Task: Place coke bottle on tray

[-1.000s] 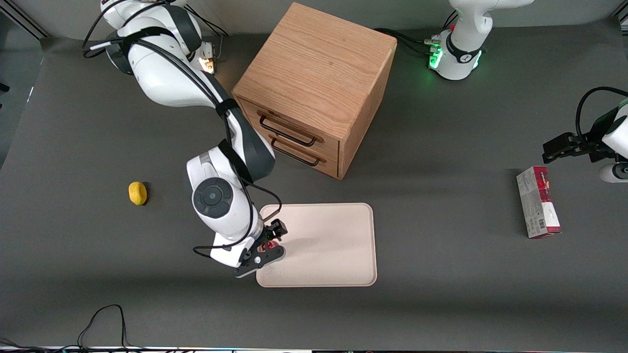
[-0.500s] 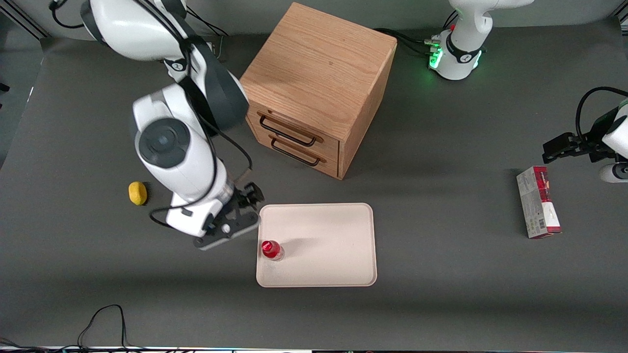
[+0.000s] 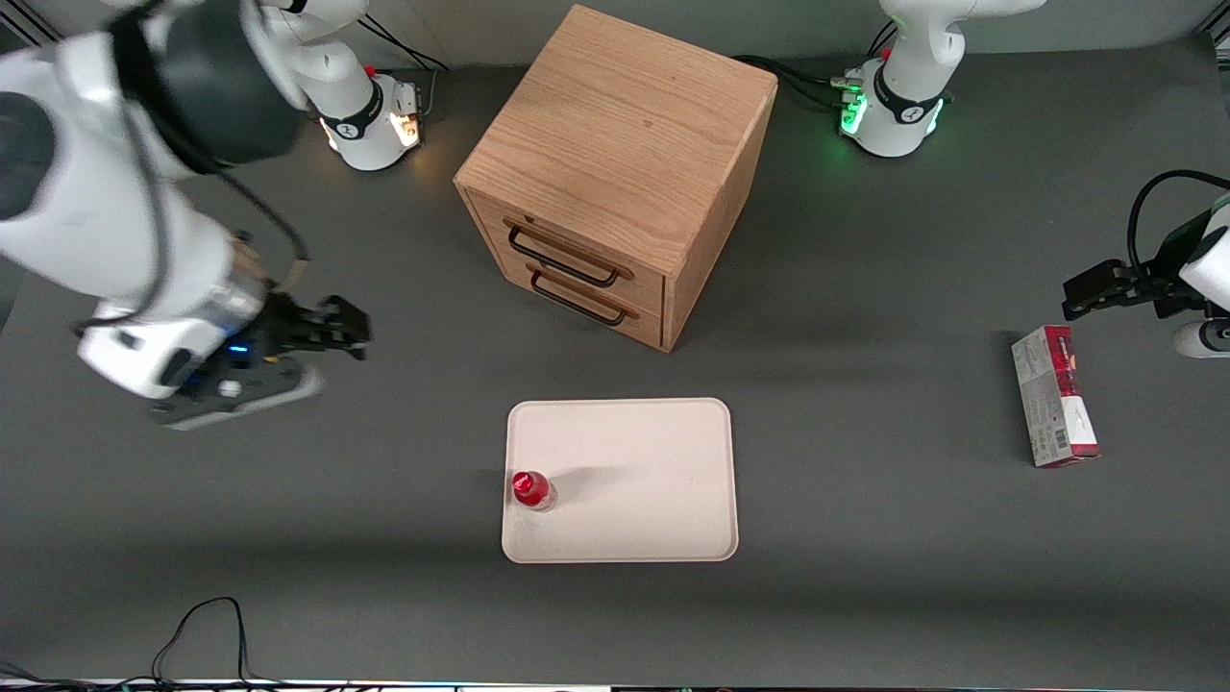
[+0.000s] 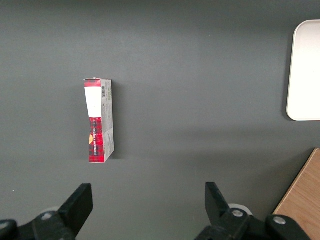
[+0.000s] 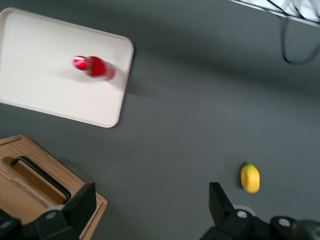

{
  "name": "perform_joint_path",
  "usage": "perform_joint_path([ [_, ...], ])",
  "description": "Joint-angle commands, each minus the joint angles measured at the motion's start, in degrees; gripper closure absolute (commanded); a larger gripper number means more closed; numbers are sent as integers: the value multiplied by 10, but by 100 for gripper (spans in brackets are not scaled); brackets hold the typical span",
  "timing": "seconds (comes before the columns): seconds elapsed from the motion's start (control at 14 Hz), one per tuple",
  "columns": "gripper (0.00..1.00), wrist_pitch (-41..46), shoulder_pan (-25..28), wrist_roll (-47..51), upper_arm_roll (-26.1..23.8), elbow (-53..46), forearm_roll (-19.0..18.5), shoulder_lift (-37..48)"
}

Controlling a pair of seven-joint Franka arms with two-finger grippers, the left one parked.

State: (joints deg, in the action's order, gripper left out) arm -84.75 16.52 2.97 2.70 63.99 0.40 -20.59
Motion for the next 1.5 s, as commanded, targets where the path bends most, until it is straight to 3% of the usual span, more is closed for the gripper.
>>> perform_joint_path([
  [0.0, 0, -56, -46, -30, -5, 152, 15, 116],
  [0.57, 0, -60, -140, -67, -5, 227, 6, 180],
  [0.93, 0, -58, -138, -69, 4, 227, -23, 180],
  [1.43, 0, -43, -131, -67, 25, 224, -23, 180],
])
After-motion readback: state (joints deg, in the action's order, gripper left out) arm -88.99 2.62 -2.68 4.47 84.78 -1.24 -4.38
